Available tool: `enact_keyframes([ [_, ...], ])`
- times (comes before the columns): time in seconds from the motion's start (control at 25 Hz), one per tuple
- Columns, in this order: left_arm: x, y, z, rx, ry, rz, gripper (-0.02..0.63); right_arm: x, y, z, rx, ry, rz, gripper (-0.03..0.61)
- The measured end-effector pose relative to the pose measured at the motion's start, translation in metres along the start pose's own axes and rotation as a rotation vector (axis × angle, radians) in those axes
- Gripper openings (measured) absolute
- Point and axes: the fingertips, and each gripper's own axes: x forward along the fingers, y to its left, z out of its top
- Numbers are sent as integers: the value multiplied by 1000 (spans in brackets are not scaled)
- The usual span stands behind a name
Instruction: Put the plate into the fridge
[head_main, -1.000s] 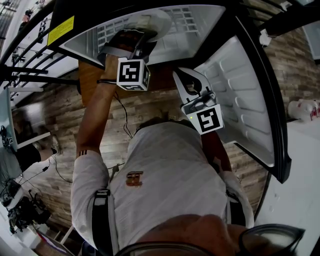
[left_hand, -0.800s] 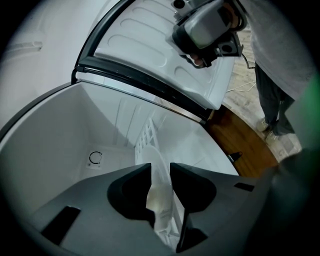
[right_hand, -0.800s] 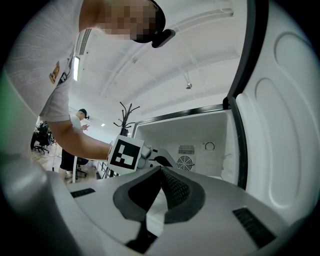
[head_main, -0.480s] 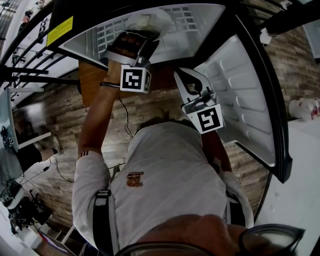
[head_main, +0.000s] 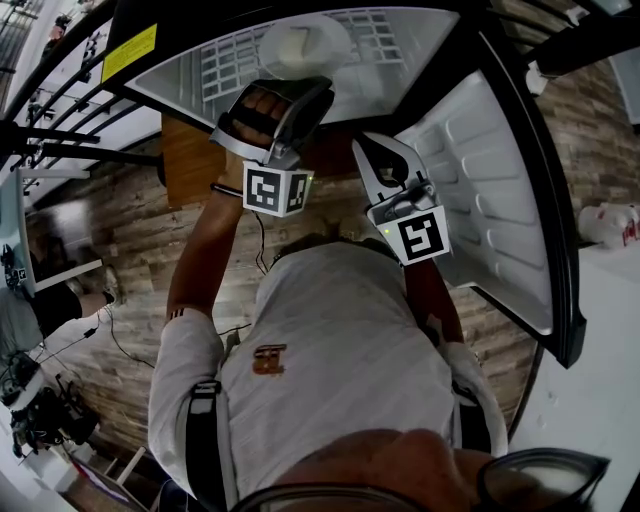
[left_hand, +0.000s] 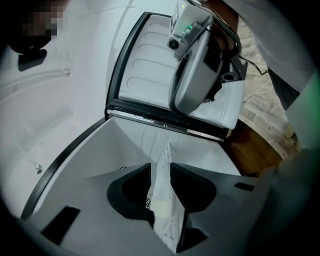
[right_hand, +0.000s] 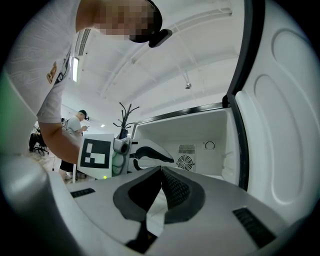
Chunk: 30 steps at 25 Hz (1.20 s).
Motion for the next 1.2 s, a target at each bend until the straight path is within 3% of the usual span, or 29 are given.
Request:
enact_keyframes([
  [0.12,-13,6,11,-122,-36,40,108,1,-1,1,9,-4,1,32],
  [0.4,-38,15,26,-496,-115,87,46,7,-1,7,17,-23,11,32],
  [0.64,-53,26,25,-872,-194,100,29,10,7,12,19,-37,33,32],
  [0.76,-59,27,20,-1013,-224,96,28,11,11,14,16,-40,44,32],
  [0.84,-62,23,19,-1074,-228,94,25,12,14,14,13,-41,52,32],
  [1.04,-66,17,19,-1103,-225,102,23,14,20,13,15,-37,64,32],
  [1.2,-69,17,15,-1213,-240,122,18,16,23,11,27,-32,73,32],
])
